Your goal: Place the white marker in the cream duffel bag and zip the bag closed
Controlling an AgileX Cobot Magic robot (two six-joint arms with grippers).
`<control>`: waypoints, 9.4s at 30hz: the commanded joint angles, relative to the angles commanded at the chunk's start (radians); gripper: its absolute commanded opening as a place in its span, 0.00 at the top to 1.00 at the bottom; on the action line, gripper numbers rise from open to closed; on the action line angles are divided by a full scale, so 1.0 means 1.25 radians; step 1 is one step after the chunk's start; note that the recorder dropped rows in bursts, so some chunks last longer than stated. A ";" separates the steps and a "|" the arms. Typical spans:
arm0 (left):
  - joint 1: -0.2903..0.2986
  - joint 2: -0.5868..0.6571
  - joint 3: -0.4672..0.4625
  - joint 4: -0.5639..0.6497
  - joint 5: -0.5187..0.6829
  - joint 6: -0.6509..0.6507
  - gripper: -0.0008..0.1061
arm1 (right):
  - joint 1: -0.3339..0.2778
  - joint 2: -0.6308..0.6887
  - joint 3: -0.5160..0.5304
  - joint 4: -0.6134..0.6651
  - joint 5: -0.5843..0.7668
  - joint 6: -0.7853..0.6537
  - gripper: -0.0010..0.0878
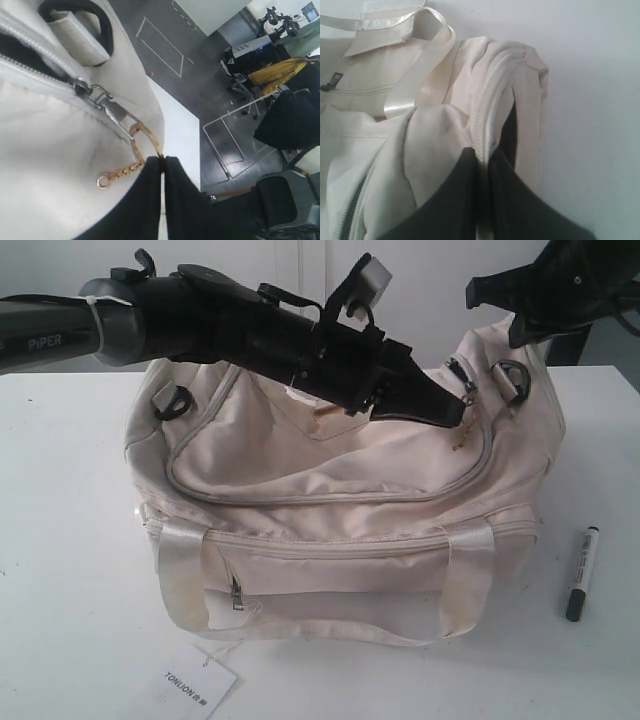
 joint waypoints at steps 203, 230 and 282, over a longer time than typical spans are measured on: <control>-0.281 -0.131 0.000 0.922 -0.144 0.289 0.99 | 0.008 0.045 0.000 0.304 0.148 -0.240 0.99; -0.279 -0.131 0.000 0.931 -0.072 0.021 0.99 | 0.008 -0.005 0.000 0.280 0.101 -0.263 0.99; -0.279 -0.131 0.000 1.280 0.106 -0.165 0.99 | 0.008 0.002 0.000 0.230 0.115 -0.212 0.99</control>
